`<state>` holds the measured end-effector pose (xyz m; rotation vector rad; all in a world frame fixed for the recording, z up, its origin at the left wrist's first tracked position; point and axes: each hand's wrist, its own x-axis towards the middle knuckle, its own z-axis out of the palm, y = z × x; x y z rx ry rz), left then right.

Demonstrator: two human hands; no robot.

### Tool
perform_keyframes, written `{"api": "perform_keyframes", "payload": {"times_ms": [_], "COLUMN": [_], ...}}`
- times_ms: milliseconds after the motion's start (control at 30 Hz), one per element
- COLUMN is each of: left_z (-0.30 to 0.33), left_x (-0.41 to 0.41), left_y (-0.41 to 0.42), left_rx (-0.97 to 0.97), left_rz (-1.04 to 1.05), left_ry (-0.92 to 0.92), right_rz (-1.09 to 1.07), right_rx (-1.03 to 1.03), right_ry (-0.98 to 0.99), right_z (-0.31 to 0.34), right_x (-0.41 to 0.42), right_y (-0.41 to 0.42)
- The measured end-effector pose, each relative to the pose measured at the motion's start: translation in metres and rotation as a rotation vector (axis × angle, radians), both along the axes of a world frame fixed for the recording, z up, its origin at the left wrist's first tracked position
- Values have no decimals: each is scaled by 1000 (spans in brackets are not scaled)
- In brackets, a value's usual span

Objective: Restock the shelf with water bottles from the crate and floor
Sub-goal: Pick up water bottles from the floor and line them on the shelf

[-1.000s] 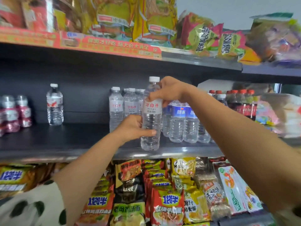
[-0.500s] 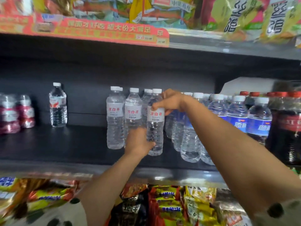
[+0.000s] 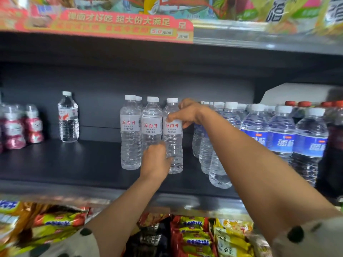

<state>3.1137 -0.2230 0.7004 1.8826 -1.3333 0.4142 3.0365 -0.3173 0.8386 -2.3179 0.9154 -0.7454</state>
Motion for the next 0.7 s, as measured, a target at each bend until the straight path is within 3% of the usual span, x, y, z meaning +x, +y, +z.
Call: {"api": "perform_keyframes", "payload": {"times_ms": [300,700], "left_z": [-1,6], "left_x": [1,2], "left_y": [-3,10], "left_rx": [45,96], "left_rz": [47,-19], "left_ry": [-24,12], "right_rz": [-21,-85], "right_rx": [21,-12], "right_ry": [-79,70], "right_z": [-7,0], "right_x": [2,-7], "right_y": [-1,19]}}
